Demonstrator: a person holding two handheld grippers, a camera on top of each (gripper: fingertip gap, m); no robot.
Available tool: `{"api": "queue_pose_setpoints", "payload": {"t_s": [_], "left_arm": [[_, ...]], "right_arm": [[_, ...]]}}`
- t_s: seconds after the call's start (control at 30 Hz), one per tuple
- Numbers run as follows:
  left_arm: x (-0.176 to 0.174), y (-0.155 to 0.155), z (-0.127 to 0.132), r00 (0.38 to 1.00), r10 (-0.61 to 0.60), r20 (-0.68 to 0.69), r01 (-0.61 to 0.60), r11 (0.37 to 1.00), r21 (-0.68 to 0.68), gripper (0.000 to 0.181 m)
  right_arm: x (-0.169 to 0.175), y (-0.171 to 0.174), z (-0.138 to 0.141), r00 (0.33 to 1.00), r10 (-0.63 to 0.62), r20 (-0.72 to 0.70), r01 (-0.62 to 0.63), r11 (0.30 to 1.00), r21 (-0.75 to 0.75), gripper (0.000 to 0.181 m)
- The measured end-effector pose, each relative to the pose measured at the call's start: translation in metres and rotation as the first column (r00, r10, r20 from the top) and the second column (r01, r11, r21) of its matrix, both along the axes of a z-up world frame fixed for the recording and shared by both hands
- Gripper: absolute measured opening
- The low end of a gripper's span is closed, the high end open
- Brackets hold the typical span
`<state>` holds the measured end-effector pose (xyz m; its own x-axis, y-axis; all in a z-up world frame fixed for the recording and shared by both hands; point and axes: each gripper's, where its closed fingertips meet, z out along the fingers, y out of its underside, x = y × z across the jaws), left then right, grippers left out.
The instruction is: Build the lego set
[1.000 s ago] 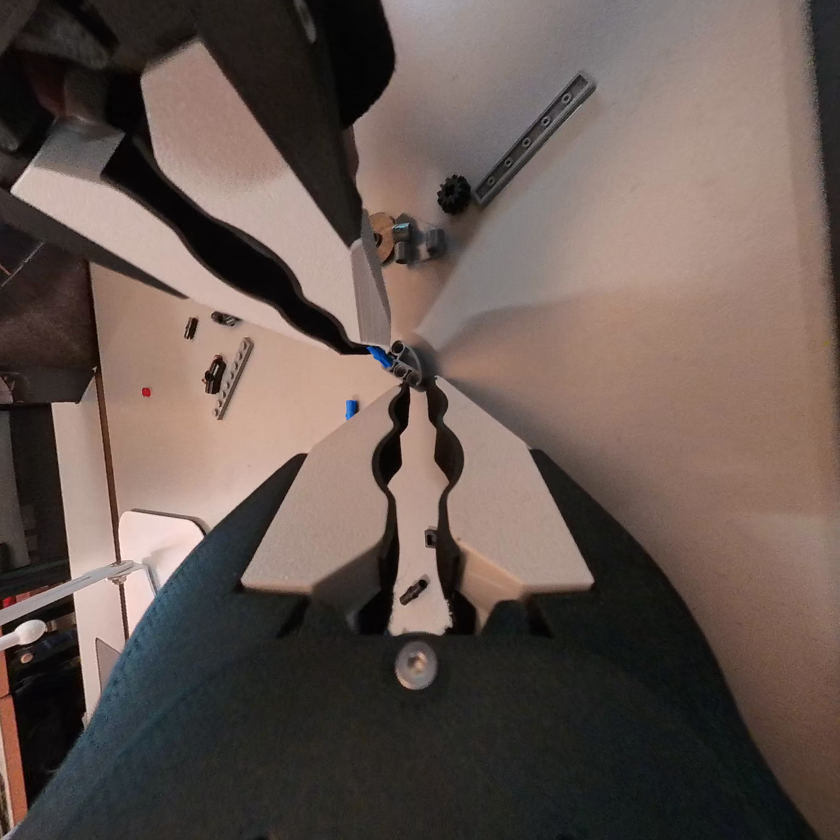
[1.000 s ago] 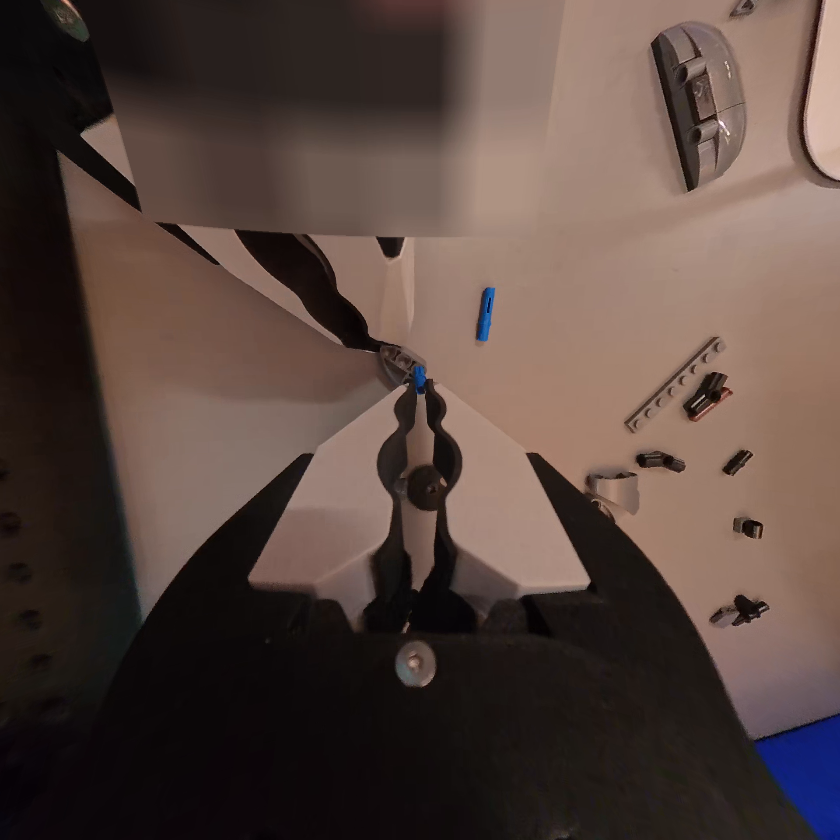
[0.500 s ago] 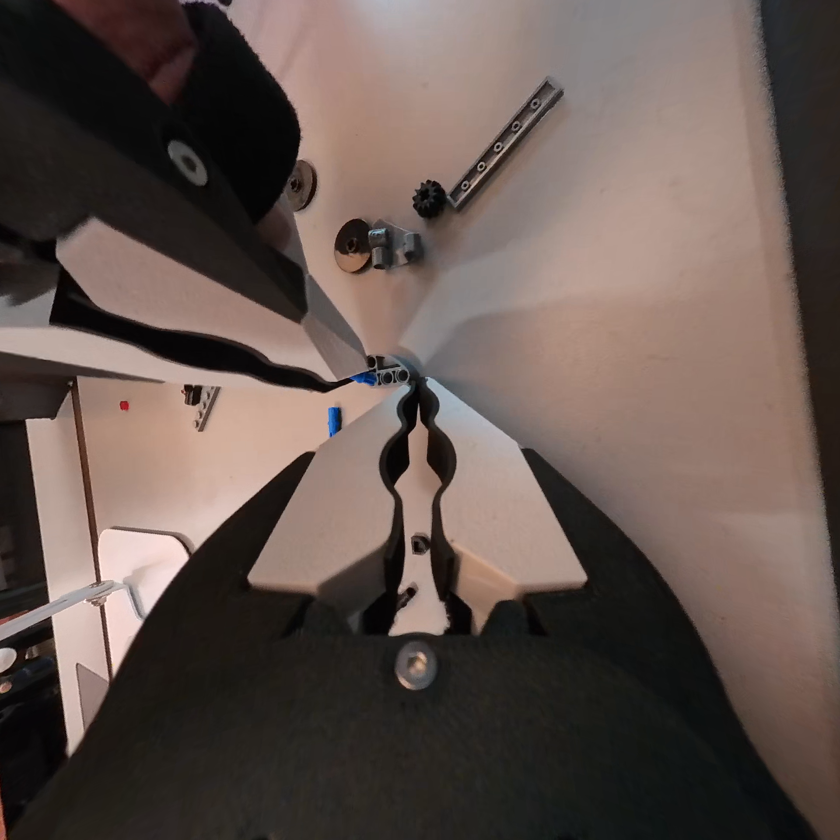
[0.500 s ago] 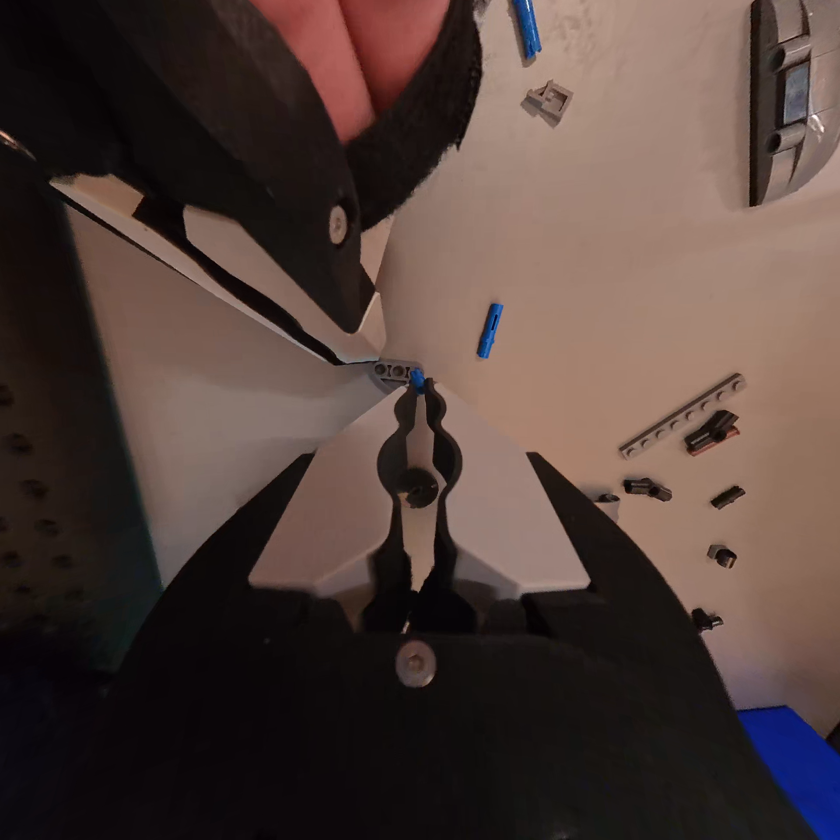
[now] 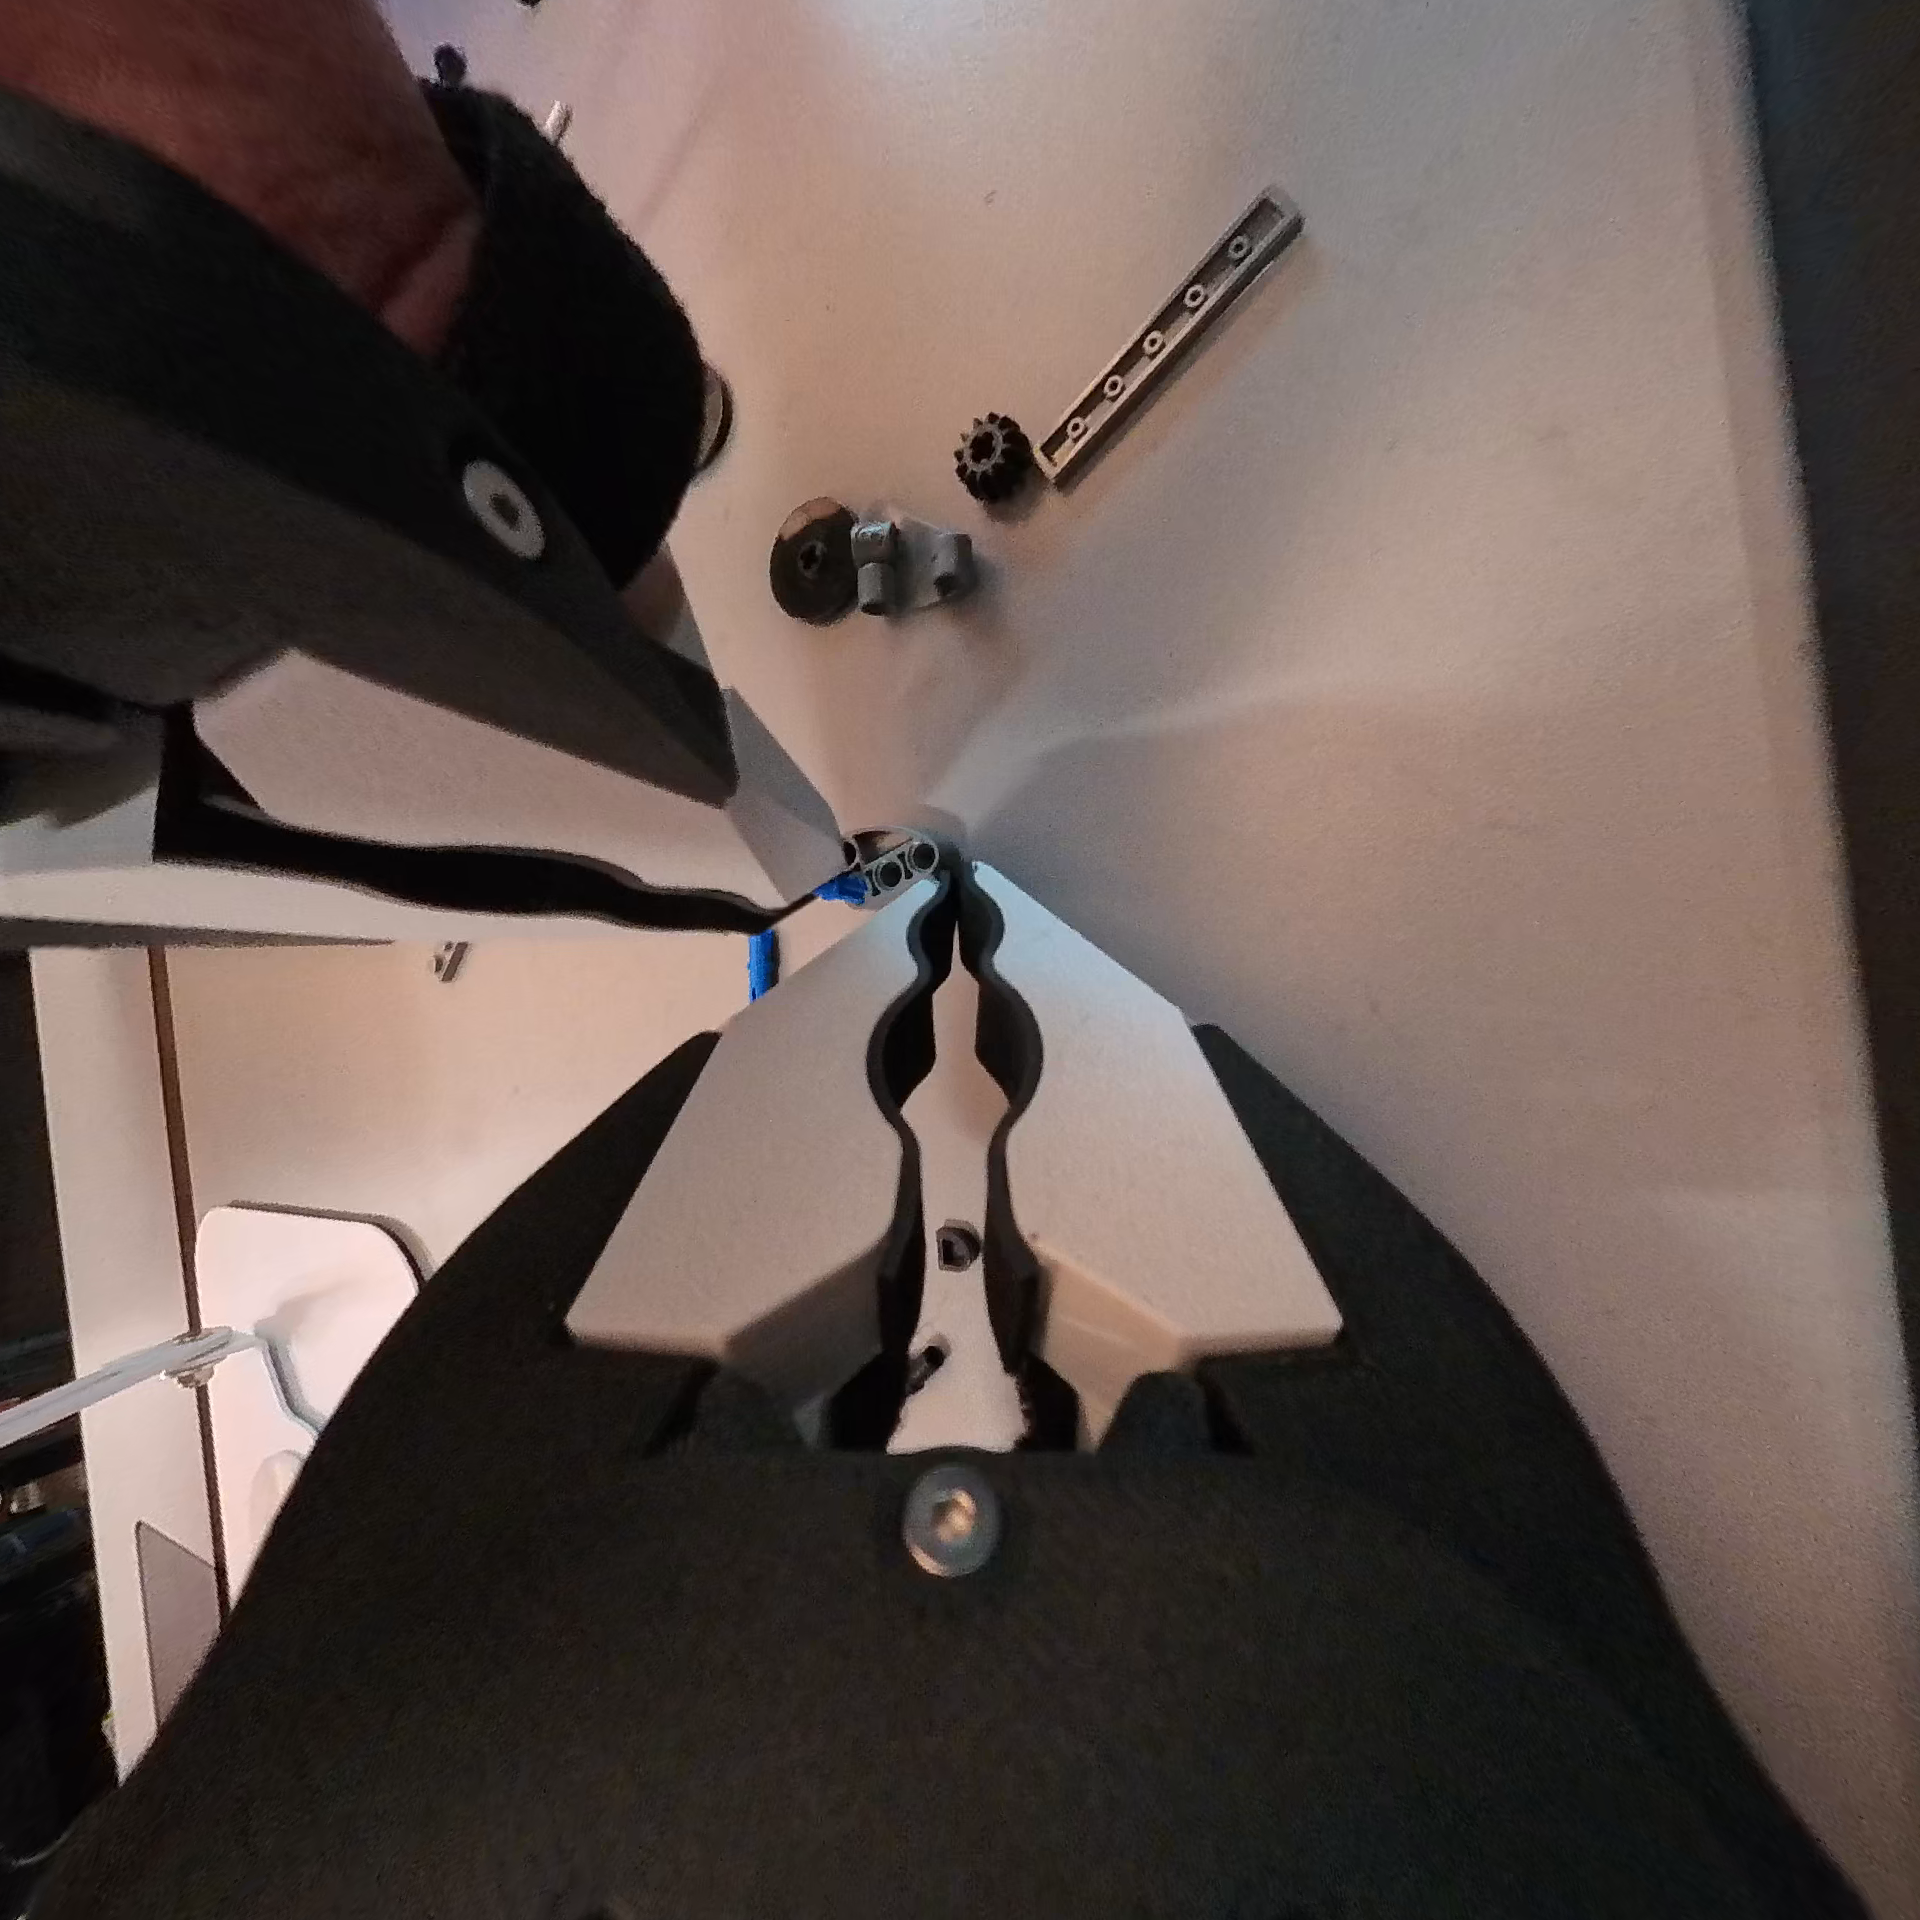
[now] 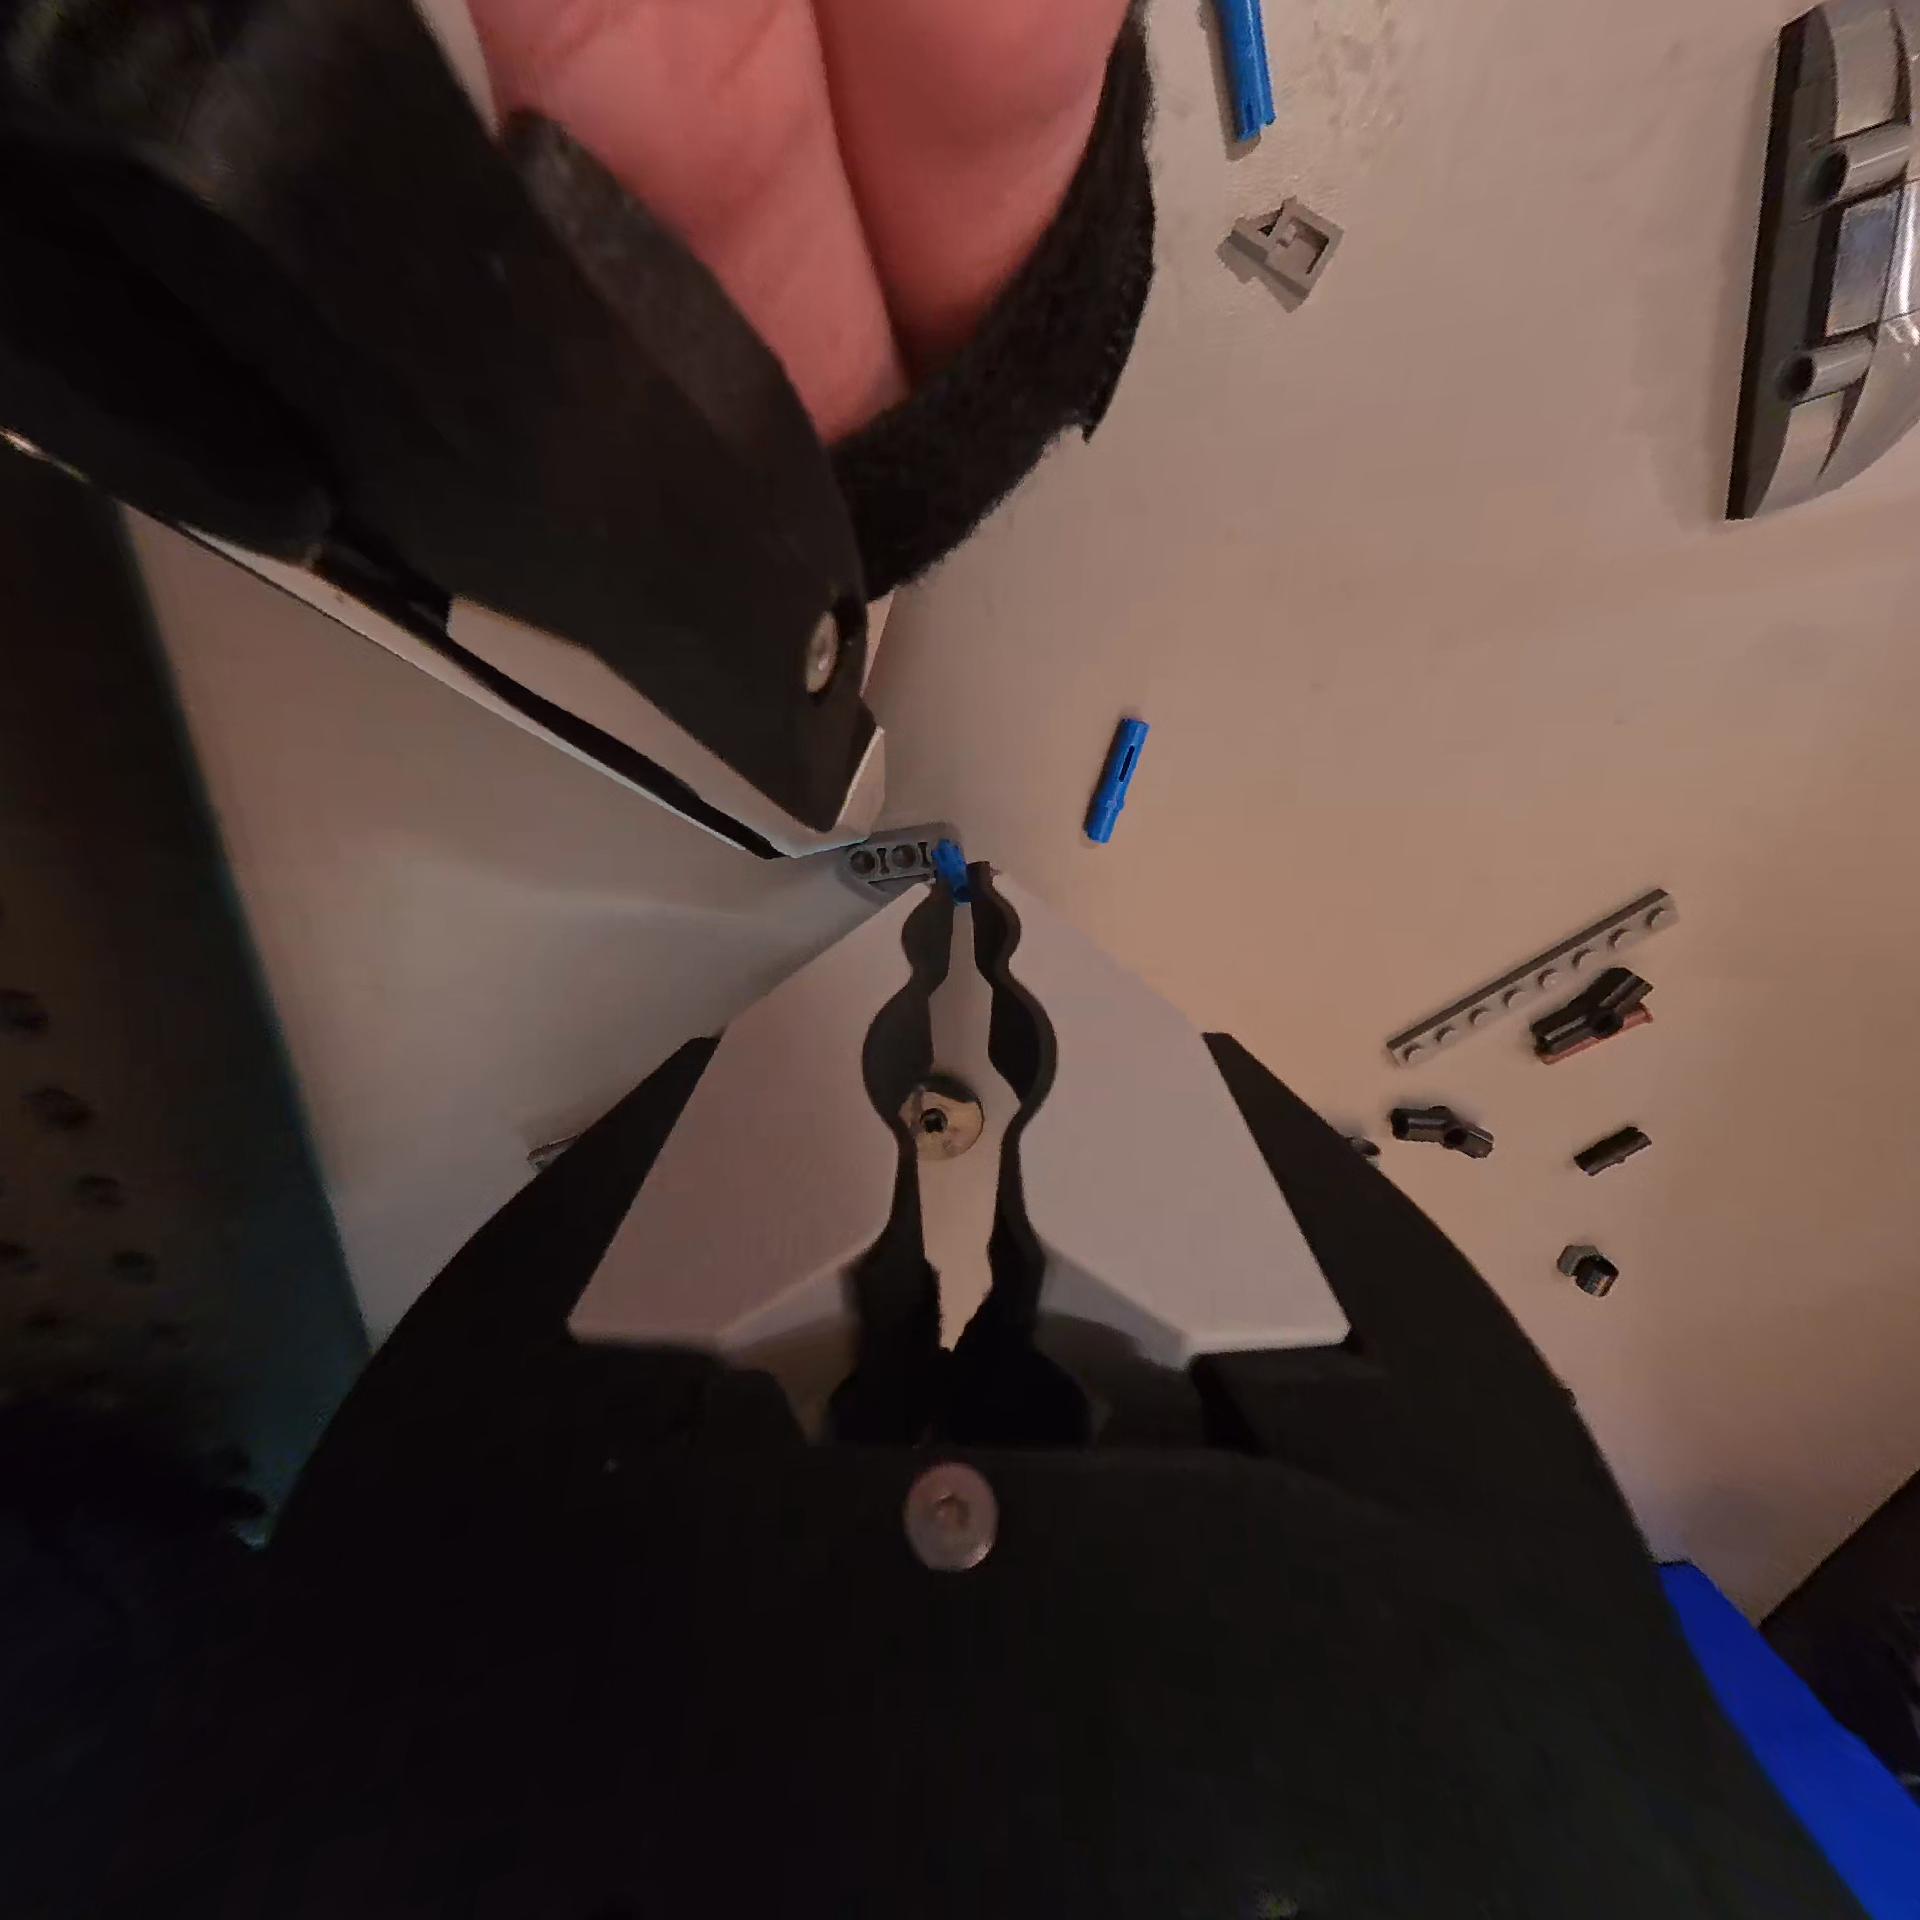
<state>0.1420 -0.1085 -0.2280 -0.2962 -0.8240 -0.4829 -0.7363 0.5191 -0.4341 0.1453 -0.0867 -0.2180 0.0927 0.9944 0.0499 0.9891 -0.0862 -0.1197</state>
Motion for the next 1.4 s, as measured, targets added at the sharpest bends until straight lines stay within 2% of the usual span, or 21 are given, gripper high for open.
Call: {"api": "queue_pose_setpoints", "payload": {"t_s": [0.6, 1.1, 1.4], "left_arm": [[0.0006, 0.0002, -0.0001, 1.0, 0.0, 0.004, 0.0, 1.0, -0.001, 0.0], [0.0002, 0.0001, -0.0002, 1.0, 0.002, 0.012, -0.002, 1.0, -0.005, 0.0], [-0.0034, -0.0003, -0.0003, 0.999, 0.018, 0.03, -0.017, 0.999, -0.047, 0.0]], "right_arm": [[-0.0044, 0.0018, -0.001, 0.985, 0.03, 0.168, -0.035, 0.999, 0.029, 0.001], [-0.0068, 0.0012, -0.002, 0.984, 0.018, 0.179, -0.021, 1.0, 0.015, 0.0], [-0.0092, -0.0009, -0.0025, 0.995, 0.007, 0.099, -0.003, 0.999, -0.037, 0.001]]}}
